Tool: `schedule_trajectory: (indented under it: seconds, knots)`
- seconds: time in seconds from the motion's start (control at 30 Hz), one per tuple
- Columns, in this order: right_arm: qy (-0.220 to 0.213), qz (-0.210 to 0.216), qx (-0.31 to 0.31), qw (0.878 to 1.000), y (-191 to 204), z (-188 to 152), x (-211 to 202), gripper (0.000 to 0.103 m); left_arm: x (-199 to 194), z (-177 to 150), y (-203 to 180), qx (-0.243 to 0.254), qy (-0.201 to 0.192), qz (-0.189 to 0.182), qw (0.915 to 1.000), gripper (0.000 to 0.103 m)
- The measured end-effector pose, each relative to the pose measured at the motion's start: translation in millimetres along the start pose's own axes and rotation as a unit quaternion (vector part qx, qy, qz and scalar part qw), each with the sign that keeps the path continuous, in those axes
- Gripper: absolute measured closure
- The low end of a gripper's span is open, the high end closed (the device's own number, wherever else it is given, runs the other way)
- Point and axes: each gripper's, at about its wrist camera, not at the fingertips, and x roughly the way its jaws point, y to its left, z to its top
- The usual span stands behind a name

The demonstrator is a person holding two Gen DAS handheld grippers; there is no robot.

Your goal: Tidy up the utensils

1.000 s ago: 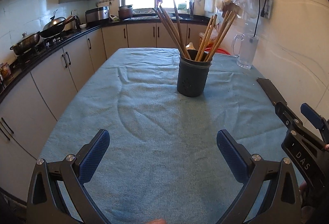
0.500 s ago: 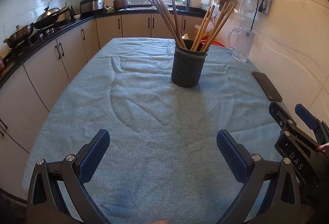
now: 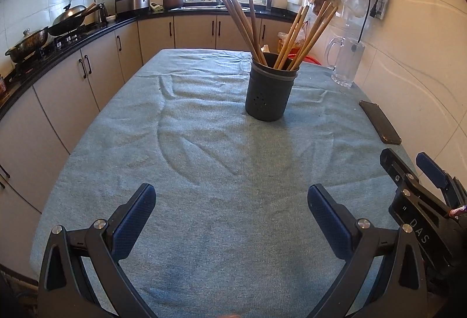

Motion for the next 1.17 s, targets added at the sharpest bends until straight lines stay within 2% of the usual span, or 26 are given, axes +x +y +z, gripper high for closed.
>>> schedule_trajectory:
  seconds: [0.93,1.17]
  knots:
    - [-0.005,0.001,-0.006,1.000,8,-2,-6,0.022,-9,-4,4,-0.005,-0.006,0.006,1.0000,0.000]
    - [0.000,0.008,-0.007,1.000,8,-1,-6,0.022,-7,-2,11,-0.016,0.008,-0.006,0.9998,0.000]
